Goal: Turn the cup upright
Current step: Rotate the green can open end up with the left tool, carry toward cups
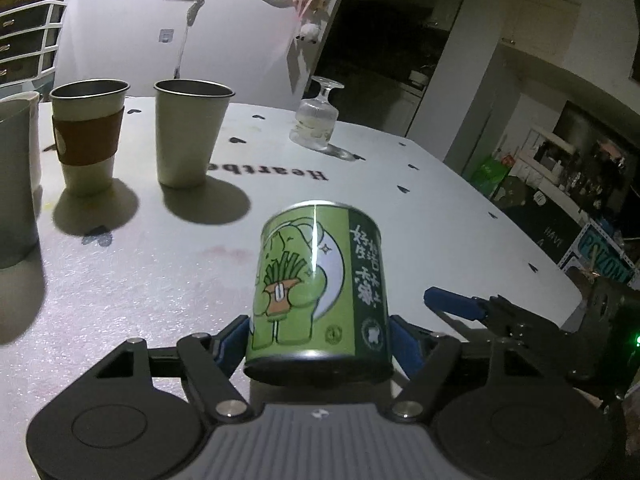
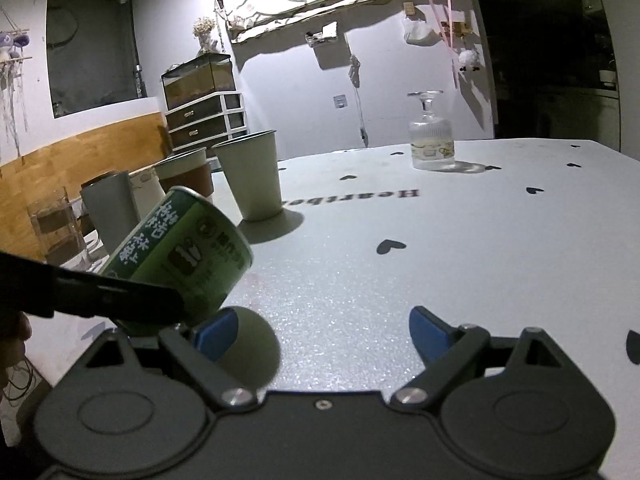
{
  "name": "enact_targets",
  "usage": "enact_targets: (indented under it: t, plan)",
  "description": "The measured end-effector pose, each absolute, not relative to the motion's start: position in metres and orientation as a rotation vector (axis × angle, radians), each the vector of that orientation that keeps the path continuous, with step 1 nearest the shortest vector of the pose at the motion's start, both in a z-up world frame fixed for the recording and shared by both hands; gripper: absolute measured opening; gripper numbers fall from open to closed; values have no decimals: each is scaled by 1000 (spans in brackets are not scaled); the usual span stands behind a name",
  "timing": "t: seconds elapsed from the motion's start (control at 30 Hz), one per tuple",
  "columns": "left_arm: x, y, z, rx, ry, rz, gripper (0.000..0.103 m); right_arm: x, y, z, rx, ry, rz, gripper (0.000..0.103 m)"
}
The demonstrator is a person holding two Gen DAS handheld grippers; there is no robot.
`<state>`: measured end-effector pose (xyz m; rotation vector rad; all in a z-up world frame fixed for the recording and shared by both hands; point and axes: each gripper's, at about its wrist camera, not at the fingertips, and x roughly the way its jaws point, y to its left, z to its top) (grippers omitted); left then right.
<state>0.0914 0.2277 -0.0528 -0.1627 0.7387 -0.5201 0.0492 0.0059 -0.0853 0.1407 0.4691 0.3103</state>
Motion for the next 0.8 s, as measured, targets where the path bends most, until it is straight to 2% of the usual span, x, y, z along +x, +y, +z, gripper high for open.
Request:
enact_targets:
  t: [0.17,0.23,0.27,0.3,0.53,0.73,0.8]
  plan:
    - [101,225,-54,-167,785,-530,75,48,5,-87,155,467,315,93]
    - [107,225,-54,-181,814,-524,84,47,4,-87,158,466,316,93]
    - [110,227,-53,-196,832,-517,91,47,3,-87,158,466,314,93]
    - [112,228,-52,-210,844,-515,93,47,2,-87,160,465,311,93]
    - [143,219,-33,-185,948,-562,93,47,-1,-89,175,460,309,94]
    - [184,199,-39,-119,1051,-519,91,47,-3,-90,182,456,314,94]
    - [187,194,-43,-107,1073,-533,82,47,-3,-90,180,456,317,94]
